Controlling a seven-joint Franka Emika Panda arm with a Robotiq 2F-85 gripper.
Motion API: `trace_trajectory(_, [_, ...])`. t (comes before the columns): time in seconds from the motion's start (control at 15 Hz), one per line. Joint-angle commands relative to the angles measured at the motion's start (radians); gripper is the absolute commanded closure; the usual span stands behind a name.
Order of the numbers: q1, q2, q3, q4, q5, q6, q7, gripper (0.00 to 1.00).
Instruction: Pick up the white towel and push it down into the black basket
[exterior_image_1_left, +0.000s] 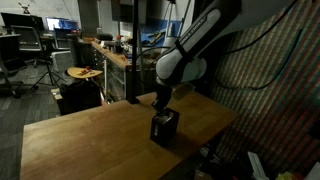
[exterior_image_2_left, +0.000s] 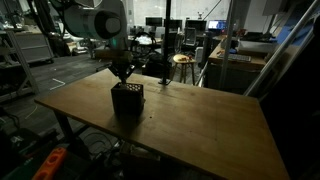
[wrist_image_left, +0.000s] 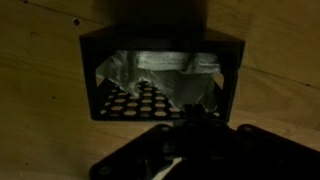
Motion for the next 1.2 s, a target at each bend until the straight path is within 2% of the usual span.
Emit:
trace_trajectory(0.0, [0.002,-0.023,0.002,-0.026,0.007,0.015,0.005,0.92])
trace_trajectory(1.13, [0.005,-0.077,-0.009,-0.084,-0.01,0.013,0.044,0.92])
